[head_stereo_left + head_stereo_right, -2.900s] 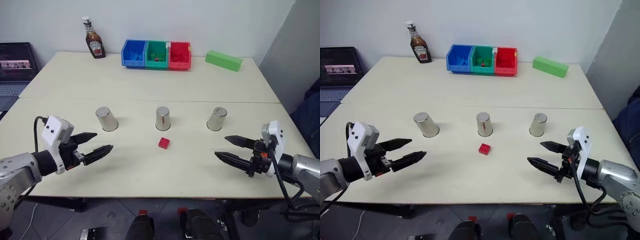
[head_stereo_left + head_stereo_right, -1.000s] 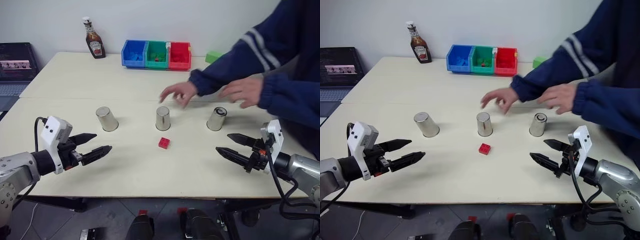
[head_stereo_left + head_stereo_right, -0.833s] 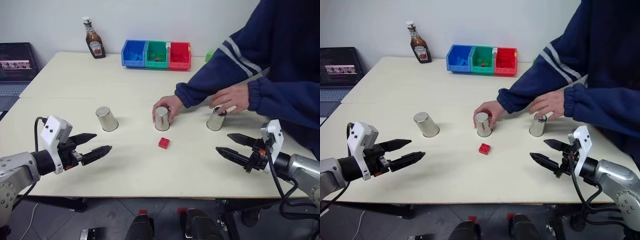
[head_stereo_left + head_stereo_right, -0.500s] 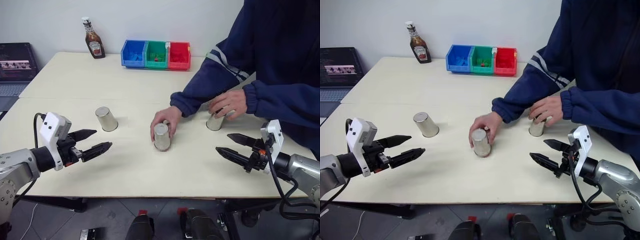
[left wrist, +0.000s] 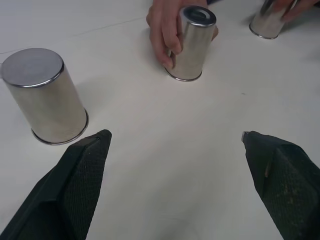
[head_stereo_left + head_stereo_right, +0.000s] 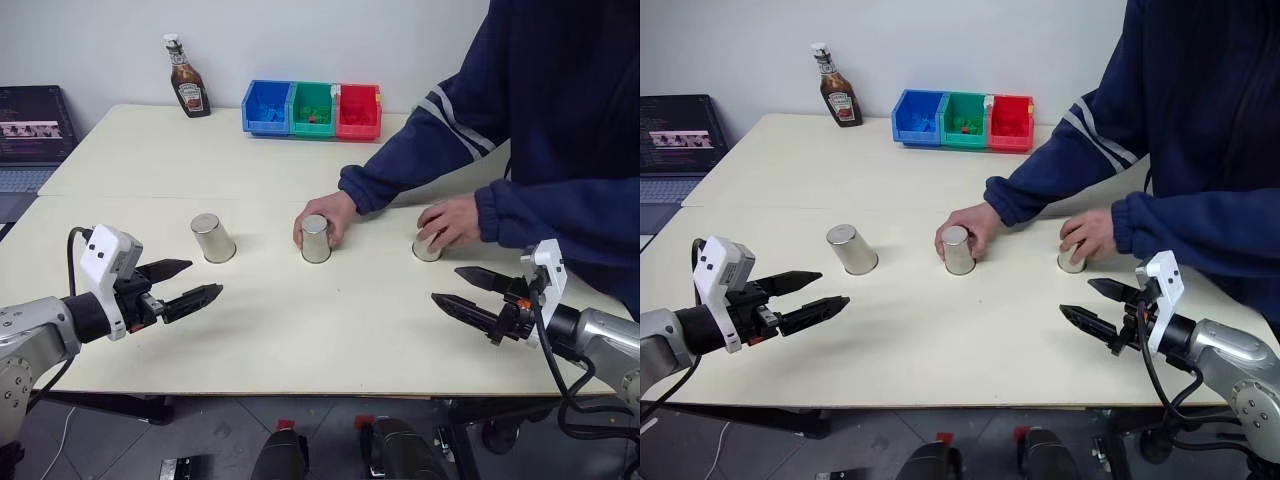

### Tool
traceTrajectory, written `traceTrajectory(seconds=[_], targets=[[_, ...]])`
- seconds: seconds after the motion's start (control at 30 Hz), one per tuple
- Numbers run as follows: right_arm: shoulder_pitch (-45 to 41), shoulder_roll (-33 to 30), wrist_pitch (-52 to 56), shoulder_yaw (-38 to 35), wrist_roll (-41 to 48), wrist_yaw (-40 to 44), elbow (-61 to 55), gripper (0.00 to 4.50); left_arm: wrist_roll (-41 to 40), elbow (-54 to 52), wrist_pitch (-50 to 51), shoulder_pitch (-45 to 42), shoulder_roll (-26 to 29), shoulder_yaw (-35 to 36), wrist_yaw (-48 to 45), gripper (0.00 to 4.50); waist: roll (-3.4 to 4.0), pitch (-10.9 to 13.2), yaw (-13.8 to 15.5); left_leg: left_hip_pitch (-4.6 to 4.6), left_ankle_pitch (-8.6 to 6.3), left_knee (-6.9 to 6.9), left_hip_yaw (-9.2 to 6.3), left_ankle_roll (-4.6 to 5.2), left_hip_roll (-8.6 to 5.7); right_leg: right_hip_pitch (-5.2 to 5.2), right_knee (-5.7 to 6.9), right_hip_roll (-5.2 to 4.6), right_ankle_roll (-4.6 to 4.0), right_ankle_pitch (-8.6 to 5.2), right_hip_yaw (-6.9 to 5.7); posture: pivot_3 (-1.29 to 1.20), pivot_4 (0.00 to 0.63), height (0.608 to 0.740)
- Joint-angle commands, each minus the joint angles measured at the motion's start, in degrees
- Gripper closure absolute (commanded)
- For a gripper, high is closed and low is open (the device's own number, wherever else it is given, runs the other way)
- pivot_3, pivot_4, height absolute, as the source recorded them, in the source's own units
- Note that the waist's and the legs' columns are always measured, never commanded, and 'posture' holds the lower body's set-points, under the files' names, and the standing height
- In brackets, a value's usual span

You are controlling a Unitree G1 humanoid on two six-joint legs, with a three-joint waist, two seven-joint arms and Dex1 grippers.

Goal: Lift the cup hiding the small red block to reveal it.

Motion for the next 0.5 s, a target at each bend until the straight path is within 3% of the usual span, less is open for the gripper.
traceTrajectory(seconds=[0.03,0.5], targets=[[-0.65,-0.36,-0.61,-0.25,0.42,0.33,-1.52,0.0,0.1,-0.06,-1.16,-1.01,0.93,0.17,-0.66,0.04,0.0,0.0,0.0,0.0,0.0,0.0,0.0,0.0,0.0,0.0,0.0,0.0,0.0,0.0,0.0,0.0,0.15,0.74],[0.08,-0.67,-0.92,-0.4,0.29,0.99,-1.95,0.0,0.35,0.04,-1.32,-1.21,0.9,-0.25,-1.22,0.04,0.0,0.0,0.0,0.01,0.0,0.01,0.0,0.0,0.0,0.0,0.01,0.0,0.0,0.0,0.0,0.0,0.15,0.74]])
